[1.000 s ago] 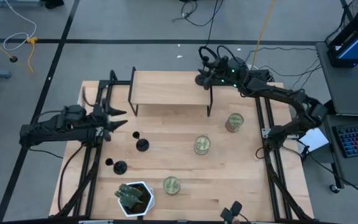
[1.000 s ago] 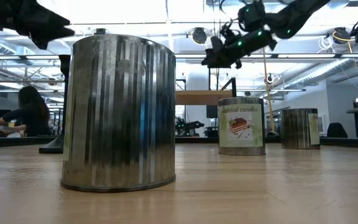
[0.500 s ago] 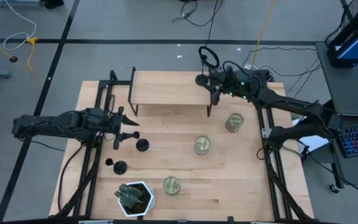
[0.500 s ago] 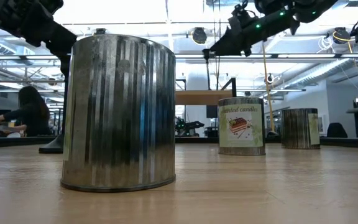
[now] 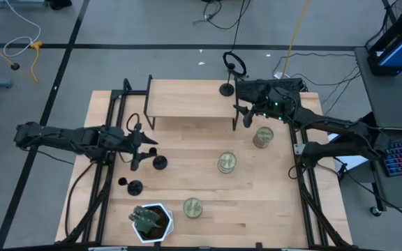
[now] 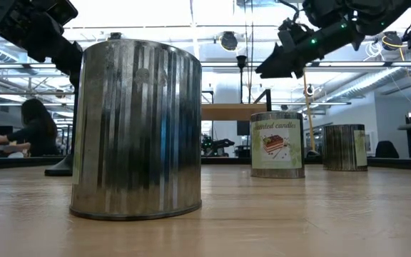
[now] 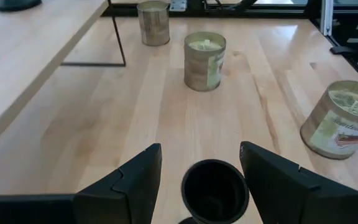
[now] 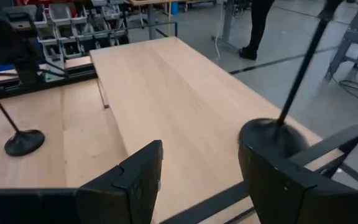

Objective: Pick & Place candle stick holders
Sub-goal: Put the right candle holder on the shelf

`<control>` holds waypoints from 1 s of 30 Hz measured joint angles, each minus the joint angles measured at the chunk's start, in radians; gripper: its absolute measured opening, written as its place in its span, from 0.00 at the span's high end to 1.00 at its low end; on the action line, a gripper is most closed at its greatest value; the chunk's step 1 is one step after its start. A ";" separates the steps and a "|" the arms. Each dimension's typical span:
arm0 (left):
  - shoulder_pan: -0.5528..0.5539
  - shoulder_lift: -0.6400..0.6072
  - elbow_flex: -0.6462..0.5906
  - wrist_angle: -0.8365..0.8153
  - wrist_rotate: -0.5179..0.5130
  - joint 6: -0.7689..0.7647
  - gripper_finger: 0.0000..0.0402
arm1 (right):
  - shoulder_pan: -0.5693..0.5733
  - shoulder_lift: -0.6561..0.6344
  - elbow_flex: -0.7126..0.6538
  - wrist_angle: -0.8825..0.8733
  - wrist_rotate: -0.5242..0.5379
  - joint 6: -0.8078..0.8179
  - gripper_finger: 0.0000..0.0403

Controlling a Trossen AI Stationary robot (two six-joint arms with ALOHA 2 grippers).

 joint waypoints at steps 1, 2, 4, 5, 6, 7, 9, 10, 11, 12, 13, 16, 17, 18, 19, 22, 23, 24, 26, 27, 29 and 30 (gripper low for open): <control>-0.006 0.005 0.000 -0.013 -0.015 -0.005 0.44 | 0.006 -0.001 -0.013 0.018 0.000 0.000 0.48; -0.012 0.010 0.000 -0.018 -0.031 -0.005 0.44 | 0.011 -0.001 -0.024 0.038 0.000 0.000 0.48; -0.023 0.017 0.000 -0.006 -0.057 0.003 0.44 | 0.020 -0.001 -0.042 0.079 0.000 0.001 0.49; -0.030 0.015 0.000 0.004 -0.064 0.009 0.44 | 0.024 -0.001 -0.050 0.101 0.000 0.001 0.49; -0.036 0.015 0.000 0.020 -0.061 0.011 0.44 | 0.029 -0.001 -0.055 0.117 0.000 0.001 0.49; -0.044 0.015 0.000 0.025 -0.058 0.009 0.44 | 0.033 -0.001 -0.059 0.129 0.000 0.001 0.49; -0.058 0.016 0.000 0.008 -0.057 -0.010 0.44 | 0.043 -0.001 -0.063 0.147 0.000 0.001 0.48; -0.066 0.019 0.000 0.002 -0.058 -0.025 0.44 | 0.047 -0.001 -0.063 0.147 0.000 0.001 0.48; -0.072 0.025 0.000 -0.003 -0.058 -0.046 0.44 | 0.052 -0.001 -0.063 0.147 0.000 0.001 0.48; -0.078 0.033 0.000 -0.012 -0.058 -0.064 0.44 | 0.056 -0.001 -0.063 0.147 0.000 0.001 0.49; -0.085 0.045 -0.004 -0.016 -0.059 -0.078 0.44 | 0.060 -0.001 -0.064 0.147 0.000 0.001 0.49; -0.100 0.093 -0.027 0.002 -0.072 -0.100 0.44 | 0.072 -0.001 -0.064 0.147 0.000 0.001 0.49; -0.104 0.110 -0.037 0.008 -0.081 -0.109 0.44 | 0.075 -0.001 -0.064 0.147 0.000 0.001 0.49; -0.107 0.128 -0.045 0.014 -0.091 -0.117 0.44 | 0.078 -0.001 -0.064 0.147 0.000 0.001 0.49; -0.110 0.144 -0.052 0.025 -0.102 -0.126 0.44 | 0.078 -0.001 -0.064 0.147 -0.001 0.001 0.48; -0.119 0.190 -0.076 0.036 -0.127 -0.171 0.44 | 0.079 -0.001 -0.064 0.147 0.000 0.001 0.48; -0.123 0.204 -0.081 0.035 -0.128 -0.184 0.44 | 0.079 -0.001 -0.064 0.147 0.000 0.001 0.48; -0.126 0.216 -0.083 0.035 -0.128 -0.191 0.44 | 0.079 -0.001 -0.064 0.147 0.000 0.001 0.48; -0.134 0.235 -0.083 0.043 -0.129 -0.195 0.44 | 0.079 -0.001 -0.064 0.147 0.000 0.001 0.48; -0.138 0.243 -0.083 0.046 -0.135 -0.195 0.44 | 0.079 -0.001 -0.064 0.147 0.000 0.001 0.48; -0.147 0.257 -0.083 0.056 -0.155 -0.186 0.44 | 0.079 -0.001 -0.064 0.147 0.000 0.001 0.48; -0.149 0.262 -0.083 0.065 -0.168 -0.178 0.45 | 0.079 -0.001 -0.064 0.147 -0.001 0.001 0.48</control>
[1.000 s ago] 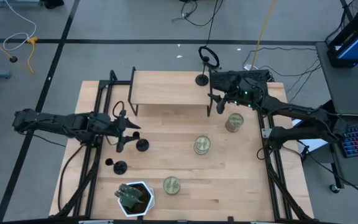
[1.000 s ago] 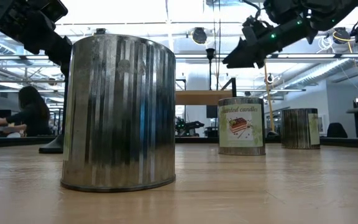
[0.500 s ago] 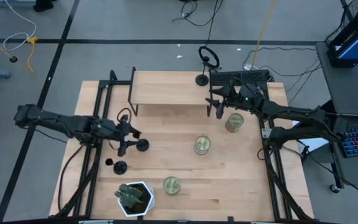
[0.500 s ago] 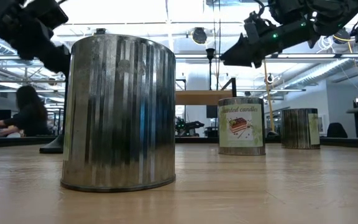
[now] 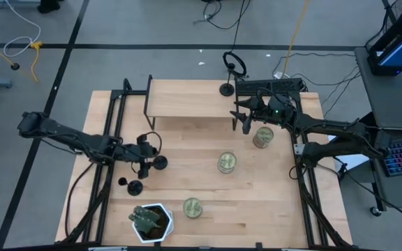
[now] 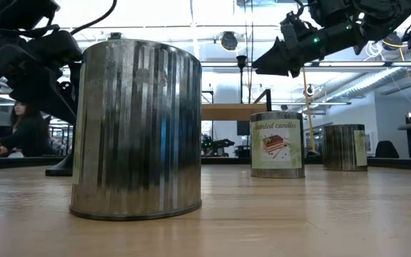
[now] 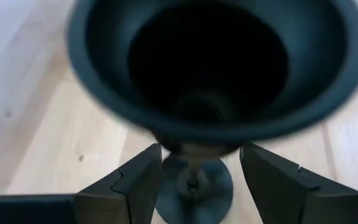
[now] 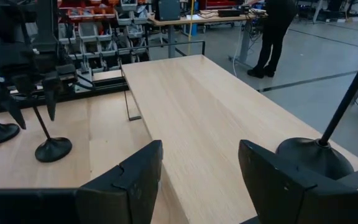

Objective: Pick & Place candle stick holders
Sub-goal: Put the right candle holder on the shelf

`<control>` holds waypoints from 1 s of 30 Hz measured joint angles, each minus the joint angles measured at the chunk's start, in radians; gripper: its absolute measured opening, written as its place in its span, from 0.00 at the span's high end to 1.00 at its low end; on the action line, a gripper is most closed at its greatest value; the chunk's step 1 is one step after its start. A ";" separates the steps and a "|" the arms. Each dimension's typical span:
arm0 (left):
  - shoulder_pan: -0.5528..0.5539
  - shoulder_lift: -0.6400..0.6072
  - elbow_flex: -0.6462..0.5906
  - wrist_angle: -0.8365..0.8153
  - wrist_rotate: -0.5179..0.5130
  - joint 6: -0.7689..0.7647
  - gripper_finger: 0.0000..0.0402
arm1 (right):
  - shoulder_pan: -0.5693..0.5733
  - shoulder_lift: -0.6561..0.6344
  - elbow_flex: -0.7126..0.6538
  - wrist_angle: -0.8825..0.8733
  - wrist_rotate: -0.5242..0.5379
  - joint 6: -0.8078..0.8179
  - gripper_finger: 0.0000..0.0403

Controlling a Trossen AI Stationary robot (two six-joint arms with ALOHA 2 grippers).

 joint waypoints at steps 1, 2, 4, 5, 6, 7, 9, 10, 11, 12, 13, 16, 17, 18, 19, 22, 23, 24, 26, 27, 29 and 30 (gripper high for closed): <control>-0.004 0.005 0.000 0.007 -0.014 0.009 0.46 | 0.000 0.000 0.000 0.000 0.000 0.000 0.48; -0.007 0.008 0.000 0.010 -0.023 0.017 0.48 | 0.000 0.000 0.000 0.000 0.000 0.000 0.48; -0.012 0.014 0.000 0.012 -0.036 0.021 0.54 | 0.000 0.000 0.000 0.000 0.000 0.000 0.49; -0.013 0.015 0.000 0.015 -0.039 0.020 0.58 | 0.000 0.000 0.000 0.000 0.000 0.000 0.49; -0.012 0.015 0.000 0.016 -0.039 0.015 0.63 | 0.000 0.000 0.000 0.000 0.000 0.000 0.49; -0.012 0.015 0.000 0.015 -0.039 0.011 0.67 | 0.000 0.000 0.000 0.000 0.000 0.000 0.49; -0.012 0.015 0.000 0.017 -0.039 -0.001 0.77 | 0.000 0.000 0.000 0.000 0.000 0.000 0.49; -0.012 0.015 0.000 0.025 -0.039 -0.009 0.82 | 0.000 0.000 0.000 0.000 0.000 0.000 0.49; -0.012 0.015 0.000 0.042 -0.039 -0.018 0.87 | 0.000 0.000 0.000 0.000 0.000 0.000 0.49; -0.012 0.015 0.000 0.062 -0.039 -0.020 0.93 | 0.000 0.000 0.000 0.000 0.000 0.000 0.49; -0.012 0.015 0.000 0.086 -0.039 -0.021 0.96 | 0.000 0.000 0.000 0.000 0.000 0.000 0.49; -0.012 0.015 0.000 0.178 -0.039 -0.024 0.95 | 0.000 0.000 0.000 0.000 0.000 0.000 0.50; -0.012 0.015 0.000 0.219 -0.039 -0.025 0.95 | 0.000 0.000 0.000 0.000 0.000 0.000 0.50; -0.012 0.015 0.000 0.258 -0.037 -0.023 0.95 | 0.000 0.000 0.000 0.000 0.000 0.000 0.50; -0.012 0.015 0.000 0.297 -0.035 -0.013 0.96 | 0.000 0.000 0.000 0.000 0.000 0.000 0.50; -0.012 0.015 0.002 0.414 -0.039 0.021 0.97 | 0.000 0.000 0.000 0.000 0.000 0.000 0.50; -0.010 0.015 0.012 0.432 -0.043 0.026 0.97 | 0.000 0.000 0.000 0.000 0.000 0.000 0.50; -0.008 0.015 0.025 0.446 -0.047 0.033 0.97 | 0.000 0.000 0.000 0.000 0.000 0.000 0.50; -0.002 0.020 0.065 0.451 -0.055 0.060 0.96 | 0.000 0.000 0.000 0.000 0.000 0.000 0.50; 0.002 0.028 0.089 0.453 -0.057 0.079 0.97 | 0.000 0.000 0.000 0.000 0.000 0.000 0.50; 0.014 0.048 0.147 0.437 -0.057 0.107 0.97 | 0.000 0.000 0.000 0.000 0.000 0.000 0.50; 0.021 0.061 0.184 0.432 -0.057 0.116 0.97 | 0.000 0.000 0.000 0.000 0.000 0.000 0.50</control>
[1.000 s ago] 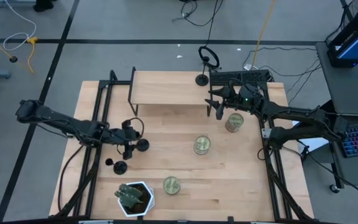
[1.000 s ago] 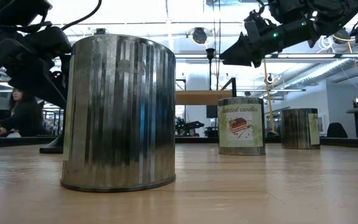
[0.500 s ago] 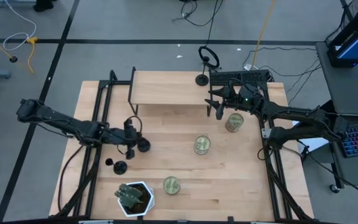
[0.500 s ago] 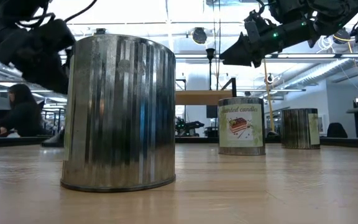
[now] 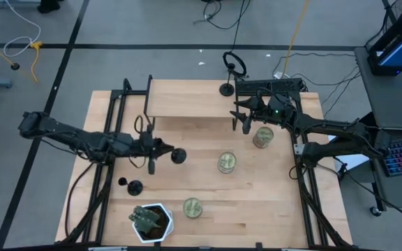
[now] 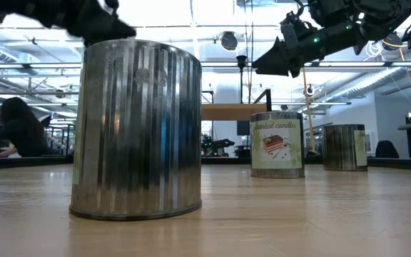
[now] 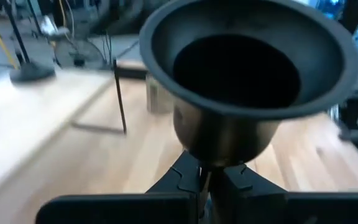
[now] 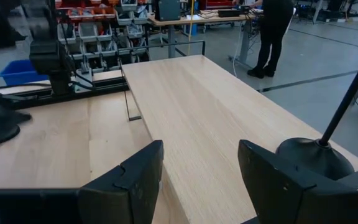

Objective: Pick & Place candle stick holders
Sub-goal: Put the right candle holder on the shelf

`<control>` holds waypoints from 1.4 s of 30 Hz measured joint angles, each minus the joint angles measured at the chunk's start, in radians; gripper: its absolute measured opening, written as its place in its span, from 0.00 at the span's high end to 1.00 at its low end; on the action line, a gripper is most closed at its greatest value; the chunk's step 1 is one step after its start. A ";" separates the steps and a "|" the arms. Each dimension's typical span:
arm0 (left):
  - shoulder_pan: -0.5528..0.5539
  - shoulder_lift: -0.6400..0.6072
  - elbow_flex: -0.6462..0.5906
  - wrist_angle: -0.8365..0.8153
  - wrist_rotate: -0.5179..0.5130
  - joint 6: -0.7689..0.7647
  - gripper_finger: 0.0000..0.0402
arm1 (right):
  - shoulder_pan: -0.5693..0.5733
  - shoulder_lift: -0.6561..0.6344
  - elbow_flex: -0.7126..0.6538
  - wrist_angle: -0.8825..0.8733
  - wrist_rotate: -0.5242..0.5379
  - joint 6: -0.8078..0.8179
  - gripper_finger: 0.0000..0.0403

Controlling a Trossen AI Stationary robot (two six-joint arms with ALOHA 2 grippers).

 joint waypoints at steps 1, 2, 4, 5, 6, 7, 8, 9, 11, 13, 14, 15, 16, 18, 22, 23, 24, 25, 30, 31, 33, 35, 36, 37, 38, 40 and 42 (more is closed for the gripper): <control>0.010 0.016 0.040 -0.001 0.000 0.003 0.97 | 0.000 0.000 0.000 0.000 0.000 0.000 0.50; 0.023 0.032 0.082 -0.010 -0.001 0.007 0.97 | 0.000 0.000 0.000 0.000 0.000 0.000 0.50; 0.052 0.068 0.171 -0.057 0.002 0.045 0.97 | 0.000 0.000 0.000 0.000 0.000 0.000 0.50; 0.069 0.091 0.215 -0.079 0.014 0.078 0.97 | 0.000 0.000 0.000 0.000 0.000 0.000 0.50; 0.090 0.118 0.258 -0.098 0.030 0.111 0.97 | 0.000 0.000 0.000 0.000 0.000 0.000 0.50; 0.112 0.145 0.302 -0.120 0.043 0.142 0.97 | 0.000 0.000 0.000 0.000 0.000 0.000 0.50; 0.137 0.171 0.345 -0.141 0.052 0.164 0.96 | 0.000 0.000 0.000 0.000 0.000 0.000 0.50; 0.163 0.197 0.389 -0.160 0.054 0.180 0.96 | 0.000 0.000 0.000 0.000 0.000 0.002 0.50; 0.223 0.247 0.472 -0.202 0.053 0.190 0.96 | 0.000 0.000 0.000 -0.001 0.000 0.024 0.50; 0.285 0.293 0.543 -0.248 0.062 0.191 0.96 | 0.000 0.000 0.000 -0.001 0.000 0.043 0.50; 0.321 0.317 0.579 -0.276 0.083 0.194 0.96 | 0.000 0.000 0.000 -0.001 0.000 0.044 0.50; 0.357 0.340 0.610 -0.295 0.114 0.194 0.96 | 0.000 0.000 0.000 -0.001 0.000 0.044 0.50; 0.395 0.362 0.639 -0.311 0.151 0.190 0.96 | 0.000 0.000 0.000 -0.001 0.000 0.044 0.50; 0.470 0.409 0.689 -0.328 0.239 0.176 0.96 | 0.000 0.000 0.000 -0.002 0.000 0.039 0.50; 0.605 0.503 0.746 -0.328 0.330 0.120 0.97 | 0.000 0.000 0.000 -0.007 0.000 0.020 0.50; 0.633 0.525 0.752 -0.329 0.332 0.108 0.97 | 0.000 0.000 0.000 -0.010 0.000 0.019 0.50; 0.658 0.546 0.759 -0.332 0.332 0.095 0.97 | 0.000 0.000 0.000 -0.011 0.000 0.019 0.50; 0.682 0.566 0.763 -0.333 0.332 0.083 0.96 | 0.000 0.000 0.000 -0.012 0.000 0.018 0.50; 0.758 0.626 0.775 -0.325 0.332 0.032 0.97 | 0.000 0.000 0.000 -0.013 0.000 0.018 0.50; 0.765 0.633 0.775 -0.322 0.332 0.029 0.97 | 0.000 0.000 0.000 -0.013 0.000 0.018 0.50; 0.776 0.643 0.776 -0.316 0.326 0.033 0.97 | 0.000 0.000 0.000 -0.013 0.000 0.012 0.50; 0.781 0.650 0.776 -0.306 0.277 0.036 0.97 | 0.000 0.000 0.000 -0.012 0.000 0.007 0.50; 0.782 0.650 0.776 -0.305 0.253 0.034 0.96 | 0.000 0.000 0.000 -0.012 0.000 0.006 0.50; 0.783 0.650 0.776 -0.306 0.229 0.032 0.96 | 0.000 0.000 0.000 -0.012 0.000 0.006 0.50; 0.783 0.650 0.776 -0.306 0.213 0.032 0.96 | 0.000 0.000 0.000 -0.012 0.000 0.007 0.50; 0.784 0.650 0.776 -0.306 0.202 0.031 0.97 | 0.000 0.000 0.000 -0.012 0.000 0.006 0.50; 0.783 0.650 0.776 -0.306 0.203 0.031 0.97 | 0.000 0.000 0.000 -0.012 0.000 0.006 0.50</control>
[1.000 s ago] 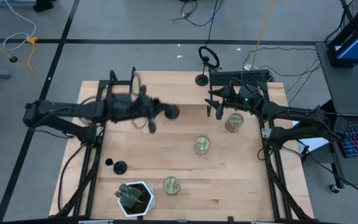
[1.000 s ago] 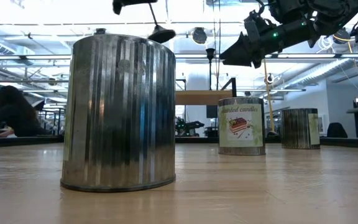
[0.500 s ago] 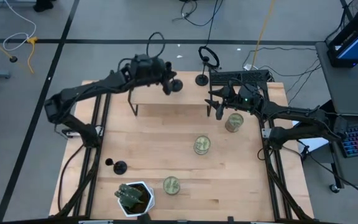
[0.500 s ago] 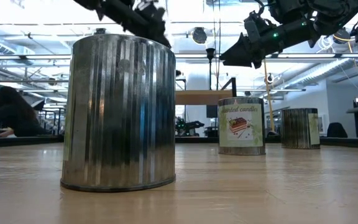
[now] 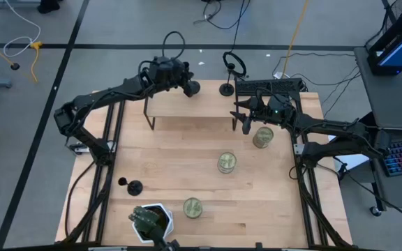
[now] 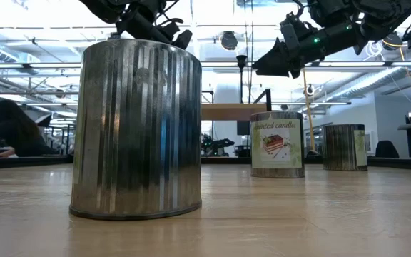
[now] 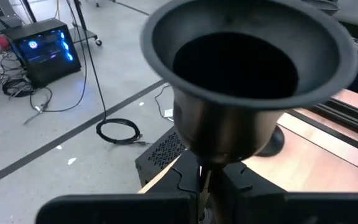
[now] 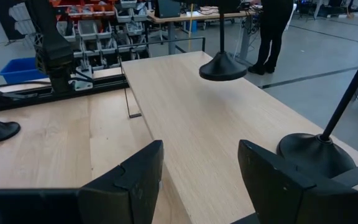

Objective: Pick & Place candle stick holders
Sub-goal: Put the right candle holder on the shelf

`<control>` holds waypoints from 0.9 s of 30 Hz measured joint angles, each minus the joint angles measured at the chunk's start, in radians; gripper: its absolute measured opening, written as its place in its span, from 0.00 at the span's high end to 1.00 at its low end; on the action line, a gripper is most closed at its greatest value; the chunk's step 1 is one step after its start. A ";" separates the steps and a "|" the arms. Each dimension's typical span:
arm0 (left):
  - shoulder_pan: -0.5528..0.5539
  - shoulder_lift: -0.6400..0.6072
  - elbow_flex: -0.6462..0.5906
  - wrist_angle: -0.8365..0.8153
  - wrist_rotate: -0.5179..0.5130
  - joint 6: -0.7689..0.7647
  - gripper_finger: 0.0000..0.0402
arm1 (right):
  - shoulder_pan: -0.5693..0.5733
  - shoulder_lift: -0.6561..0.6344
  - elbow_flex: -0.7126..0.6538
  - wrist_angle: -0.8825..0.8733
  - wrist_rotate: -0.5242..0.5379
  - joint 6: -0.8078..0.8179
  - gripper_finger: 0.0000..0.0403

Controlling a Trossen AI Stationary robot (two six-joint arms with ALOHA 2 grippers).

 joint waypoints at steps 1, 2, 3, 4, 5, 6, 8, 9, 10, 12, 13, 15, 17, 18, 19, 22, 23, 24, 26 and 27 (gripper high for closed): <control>0.000 0.000 0.000 0.000 0.000 0.000 0.97 | 0.000 0.000 0.000 0.000 0.000 0.000 0.50; 0.000 0.003 0.000 -0.001 0.001 0.000 0.97 | 0.000 0.000 0.000 0.000 0.000 0.000 0.50; -0.001 0.009 0.001 0.001 0.001 -0.001 0.97 | 0.000 0.000 0.000 0.000 0.000 0.000 0.50; -0.004 0.016 0.001 0.003 0.000 -0.006 0.97 | 0.000 0.000 0.000 0.000 0.000 0.000 0.50; -0.004 0.023 0.001 -0.001 0.000 -0.010 0.97 | 0.000 0.000 0.000 0.000 0.000 0.000 0.50; -0.004 0.033 0.001 -0.002 -0.005 -0.010 0.96 | 0.000 0.000 0.000 0.000 0.000 0.000 0.50; -0.004 0.053 0.001 0.012 -0.008 -0.008 0.97 | 0.000 0.000 0.000 0.000 0.000 0.000 0.50; -0.002 0.061 0.001 0.009 -0.011 -0.007 0.97 | 0.000 0.000 0.000 0.000 0.000 0.001 0.50; 0.000 0.067 0.001 0.009 -0.020 -0.010 0.97 | 0.000 0.000 0.000 0.000 0.000 0.005 0.50; 0.004 0.074 0.001 0.009 -0.034 -0.020 0.97 | 0.000 0.000 0.000 -0.002 0.000 0.009 0.50; 0.006 0.075 0.001 0.012 -0.036 -0.023 0.97 | 0.000 0.000 0.000 -0.003 0.000 0.010 0.50; 0.011 0.076 0.001 0.010 -0.032 -0.023 0.94 | 0.000 0.000 0.000 -0.006 0.000 0.009 0.50; 0.011 0.077 0.001 0.009 -0.029 -0.022 0.93 | 0.000 0.000 0.000 -0.007 0.000 0.009 0.50; 0.010 0.077 0.001 0.010 -0.026 -0.021 0.92 | 0.000 0.000 0.000 -0.008 0.000 0.009 0.50; 0.010 0.077 0.001 0.010 -0.026 -0.020 0.92 | 0.000 0.000 0.000 -0.010 0.000 0.009 0.50; 0.010 0.077 0.001 0.011 -0.025 -0.005 0.91 | 0.000 0.000 0.000 -0.010 0.000 0.008 0.50; 0.010 0.077 0.001 0.012 -0.026 0.004 0.91 | 0.000 0.000 0.000 -0.010 0.000 0.008 0.50; 0.010 0.077 0.001 0.012 -0.026 0.005 0.91 | 0.000 0.000 0.000 -0.010 0.000 0.008 0.50; 0.010 0.077 0.001 0.012 -0.026 -0.009 0.90 | 0.000 0.000 0.000 -0.010 0.000 0.008 0.50; 0.010 0.077 0.001 0.012 -0.025 -0.009 0.90 | 0.000 0.000 0.000 -0.010 0.000 0.008 0.50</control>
